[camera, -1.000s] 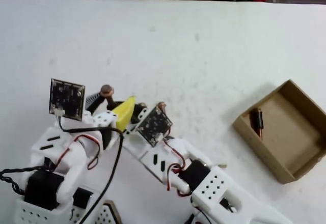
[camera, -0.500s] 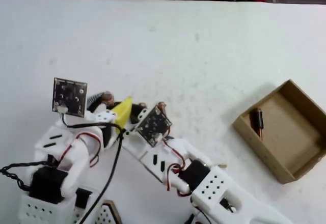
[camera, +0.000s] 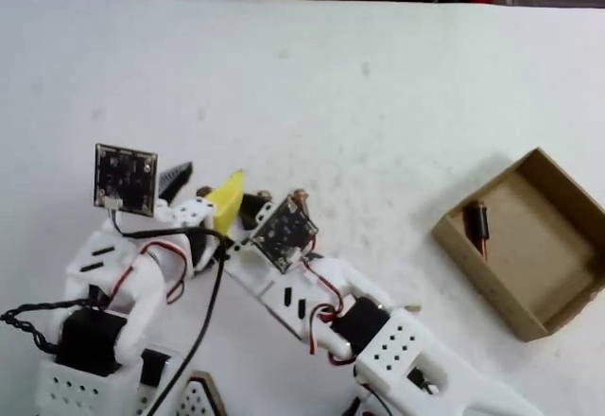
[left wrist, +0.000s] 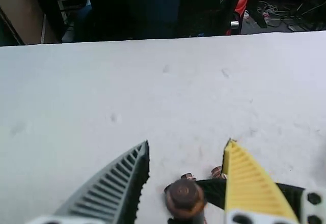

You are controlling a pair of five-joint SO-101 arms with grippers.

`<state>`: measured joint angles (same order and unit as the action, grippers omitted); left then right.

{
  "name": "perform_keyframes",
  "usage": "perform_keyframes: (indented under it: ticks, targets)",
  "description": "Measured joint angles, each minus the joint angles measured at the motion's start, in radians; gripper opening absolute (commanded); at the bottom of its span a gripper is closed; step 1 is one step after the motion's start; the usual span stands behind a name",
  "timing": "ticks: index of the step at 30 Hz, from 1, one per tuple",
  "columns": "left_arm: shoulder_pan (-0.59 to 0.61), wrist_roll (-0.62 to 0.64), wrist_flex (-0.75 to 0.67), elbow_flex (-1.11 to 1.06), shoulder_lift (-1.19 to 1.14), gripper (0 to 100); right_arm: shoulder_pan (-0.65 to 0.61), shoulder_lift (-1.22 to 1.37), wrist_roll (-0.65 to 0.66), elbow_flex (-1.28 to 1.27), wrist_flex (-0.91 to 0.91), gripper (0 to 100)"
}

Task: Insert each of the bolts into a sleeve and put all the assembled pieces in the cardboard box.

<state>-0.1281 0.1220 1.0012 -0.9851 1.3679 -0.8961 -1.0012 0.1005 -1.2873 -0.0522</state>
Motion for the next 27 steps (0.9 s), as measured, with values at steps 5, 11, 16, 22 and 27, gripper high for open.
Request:
perform_keyframes:
  ticks: [5, 11, 16, 22, 27]
  targets:
    - [0.127, 0.0, -0.029, 0.0, 0.0, 16, 0.002, 0.0, 0.0, 0.0, 0.0, 1.7]
    - [0.19, -0.078, -0.029, 0.091, 0.002, 6, 0.002, 0.0, 0.0, 0.0, 0.0, 1.7]
    - [0.198, -0.167, 0.02, 0.133, 0.021, 2, 0.037, 0.0, 0.0, 0.0, 0.0, 1.7]
    - [0.198, -0.173, 0.123, 0.118, 0.235, 2, 0.101, 0.0, 0.0, 0.006, -0.052, 1.7]
    - [0.198, -0.173, 0.126, 0.008, 0.407, 2, 0.161, 0.0, 0.0, 0.143, -0.305, 1.7]
